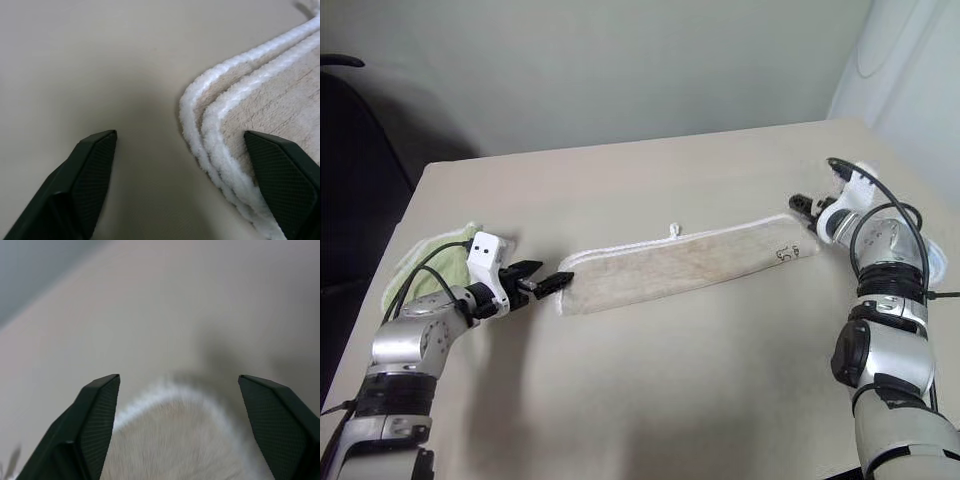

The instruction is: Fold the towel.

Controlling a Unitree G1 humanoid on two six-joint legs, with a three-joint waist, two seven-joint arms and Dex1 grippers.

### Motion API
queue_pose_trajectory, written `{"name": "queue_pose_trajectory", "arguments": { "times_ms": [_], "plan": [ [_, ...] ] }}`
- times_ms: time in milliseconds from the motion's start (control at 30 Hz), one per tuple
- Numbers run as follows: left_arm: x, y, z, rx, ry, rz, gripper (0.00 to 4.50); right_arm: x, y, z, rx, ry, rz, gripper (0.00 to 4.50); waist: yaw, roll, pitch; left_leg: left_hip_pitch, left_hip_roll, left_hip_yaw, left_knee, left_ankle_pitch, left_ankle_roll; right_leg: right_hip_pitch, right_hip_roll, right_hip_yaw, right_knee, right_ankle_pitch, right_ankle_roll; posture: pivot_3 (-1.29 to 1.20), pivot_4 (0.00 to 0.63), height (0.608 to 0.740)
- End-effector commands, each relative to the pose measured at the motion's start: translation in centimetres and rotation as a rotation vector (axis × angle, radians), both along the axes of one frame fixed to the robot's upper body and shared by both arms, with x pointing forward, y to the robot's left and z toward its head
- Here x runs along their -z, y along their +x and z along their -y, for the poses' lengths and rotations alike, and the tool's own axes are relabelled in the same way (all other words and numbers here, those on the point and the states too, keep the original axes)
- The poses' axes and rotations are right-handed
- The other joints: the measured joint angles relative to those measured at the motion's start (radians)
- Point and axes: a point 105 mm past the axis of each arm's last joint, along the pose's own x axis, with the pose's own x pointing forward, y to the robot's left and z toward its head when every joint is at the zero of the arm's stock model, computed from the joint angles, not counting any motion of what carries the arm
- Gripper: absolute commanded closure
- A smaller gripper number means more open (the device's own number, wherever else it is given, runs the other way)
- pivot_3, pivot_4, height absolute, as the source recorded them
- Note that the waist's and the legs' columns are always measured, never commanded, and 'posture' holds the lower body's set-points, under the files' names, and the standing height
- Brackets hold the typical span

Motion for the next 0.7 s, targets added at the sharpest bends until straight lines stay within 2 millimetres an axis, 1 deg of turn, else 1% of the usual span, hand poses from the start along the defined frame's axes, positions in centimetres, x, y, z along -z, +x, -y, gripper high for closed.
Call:
{"name": "queue_pose_trajectory", "arguments": {
  "times_ms": [33,67,100,167,200,267,300,400,467,500,567,633,700],
  "plan": [
    [-1.4,0.0,-1.6,-0.099,-0.053,0.077,0.00,-3.6,-1.3,-0.3,-0.066,-0.091,0.160,0.70,-0.002,0.000,0.000,0.002,0.000,0.000,0.000,0.000,0.000,0.001,0.000,0.000,0.000,0.000,-0.001,0.00,0.150,0.735],
    [-1.7,0.1,-1.7,-0.104,-0.064,0.089,0.00,-3.7,-1.5,-0.3,-0.073,-0.099,0.167,0.70,-0.003,0.000,0.000,0.002,0.001,0.000,0.000,0.000,0.000,0.002,0.000,-0.001,0.000,-0.001,-0.001,0.00,0.150,0.735],
    [-2.6,0.3,-1.8,-0.138,-0.089,0.127,0.00,-3.6,-2.3,-0.1,-0.091,-0.106,0.173,0.70,-0.004,0.000,0.000,0.002,0.001,0.000,0.000,0.000,0.000,0.002,0.001,0.000,0.000,-0.001,-0.001,0.00,0.150,0.735],
    [-4.5,0.2,-0.9,-0.132,-0.130,0.207,0.00,-2.7,-4.1,0.6,-0.121,-0.026,0.148,0.32,0.000,-0.001,0.000,0.002,0.001,0.000,0.000,0.000,0.000,0.002,0.001,-0.001,0.000,-0.001,-0.002,0.00,0.150,0.735],
    [-5.2,-0.1,0.1,-0.100,-0.144,0.234,0.00,-1.9,-5.0,1.1,-0.119,0.027,0.119,0.09,0.003,-0.002,0.000,0.002,0.001,0.000,0.000,0.000,0.000,0.003,0.002,-0.001,-0.001,-0.001,-0.002,0.00,0.150,0.735],
    [-5.5,-0.6,1.2,-0.061,-0.154,0.250,0.00,-1.0,-5.8,1.5,-0.110,0.079,0.087,0.04,0.013,-0.002,0.000,0.002,0.000,0.000,0.002,0.000,-0.001,0.004,0.002,-0.001,-0.002,-0.002,-0.001,0.00,0.150,0.735],
    [-5.7,-1.0,2.0,-0.021,-0.155,0.254,0.00,-0.2,-6.3,1.6,-0.103,0.126,0.064,0.04,0.013,-0.002,0.000,0.002,-0.001,0.001,0.002,0.000,-0.001,0.004,0.001,-0.001,-0.002,-0.002,-0.001,0.00,0.150,0.735],
    [-5.7,-1.9,4.2,0.093,-0.126,0.253,0.00,1.7,-7.4,1.3,-0.087,0.241,0.017,0.04,0.013,-0.002,0.000,0.003,-0.001,0.003,0.003,0.000,-0.001,0.005,0.000,0.000,-0.002,-0.002,0.000,0.00,0.150,0.735],
    [-5.7,-2.2,5.1,0.142,-0.117,0.247,0.00,2.5,-7.8,1.0,-0.079,0.292,-0.001,0.04,0.013,-0.002,0.001,0.005,-0.001,0.004,0.003,0.000,-0.001,0.007,0.001,0.001,-0.002,-0.004,-0.003,0.00,0.150,0.735],
    [-5.7,-2.4,5.8,0.182,-0.097,0.245,0.00,3.6,-7.9,0.8,-0.067,0.329,-0.030,0.04,0.013,-0.002,0.001,0.005,-0.001,0.004,0.003,0.000,-0.001,0.007,0.001,0.001,-0.002,-0.006,-0.006,0.00,0.150,0.735],
    [-5.6,-2.7,6.9,0.237,-0.068,0.238,0.00,5.2,-7.9,0.5,-0.051,0.384,-0.077,0.04,0.013,-0.003,0.001,0.006,-0.001,0.003,0.003,0.000,-0.001,0.008,0.002,0.001,-0.001,-0.006,-0.007,0.00,0.150,0.735],
    [-5.6,-2.6,7.2,0.254,-0.057,0.237,0.00,5.9,-7.6,0.2,-0.043,0.417,-0.098,0.04,0.013,-0.002,0.001,0.007,-0.001,0.002,0.003,0.000,0.000,0.008,0.002,0.001,-0.001,-0.006,-0.007,0.00,0.150,0.735],
    [-5.7,-2.5,7.5,0.262,-0.068,0.241,0.00,6.4,-6.8,0.1,-0.027,0.460,-0.115,0.04,0.013,-0.002,0.001,0.006,-0.001,0.003,0.003,-0.001,0.000,0.008,0.002,0.001,-0.001,-0.005,-0.005,0.00,0.150,0.735]
  ]
}}
